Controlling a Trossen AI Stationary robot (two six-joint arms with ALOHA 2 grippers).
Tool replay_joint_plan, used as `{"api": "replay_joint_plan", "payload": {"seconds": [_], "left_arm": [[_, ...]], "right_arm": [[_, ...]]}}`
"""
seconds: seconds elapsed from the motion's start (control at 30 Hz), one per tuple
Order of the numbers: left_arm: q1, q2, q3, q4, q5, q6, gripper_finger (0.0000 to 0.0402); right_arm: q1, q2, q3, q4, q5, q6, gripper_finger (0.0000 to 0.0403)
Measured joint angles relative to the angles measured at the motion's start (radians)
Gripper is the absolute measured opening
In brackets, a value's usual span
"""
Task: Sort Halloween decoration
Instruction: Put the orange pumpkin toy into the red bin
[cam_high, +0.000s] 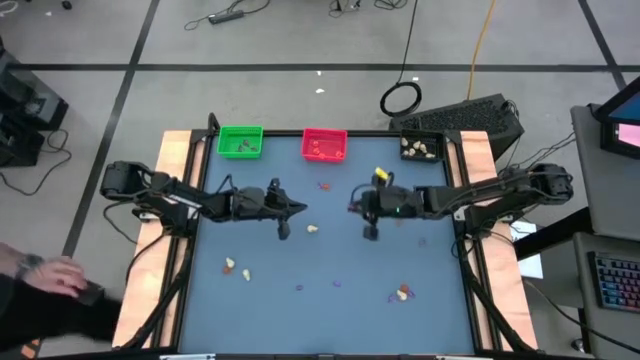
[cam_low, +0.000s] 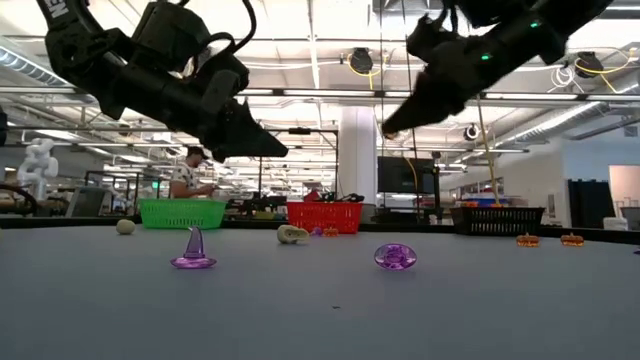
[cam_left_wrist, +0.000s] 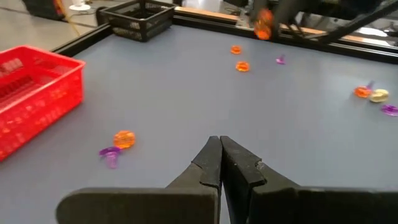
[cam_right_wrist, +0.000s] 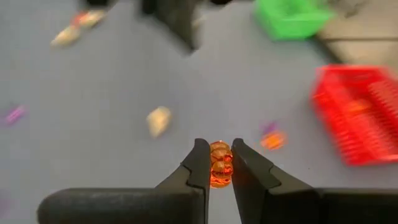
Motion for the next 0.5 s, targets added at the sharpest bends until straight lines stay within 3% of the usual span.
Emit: {"api": "replay_joint_plan", "payload": {"seconds": [0.13, 0.23, 0.5], "left_arm": [[0.020, 0.000, 0.000, -0.018, -0.001, 0.000, 0.0008], [0.023, 0.000, 0.000, -0.022, -0.001, 0.000, 0.0008], [0.023, 0.000, 0.000, -0.021, -0.003, 0.001, 0.0008]], "right_arm": [[-0.133, 0.021, 0.000, 0.121, -0.009, -0.015, 0.0037], [-0.249, 0.074, 0.029, 0.154, -0.076, -0.016, 0.0037], [-0.488, 0.346, 0.319, 0.046, -0.219, -0.065, 0.0037]]}}
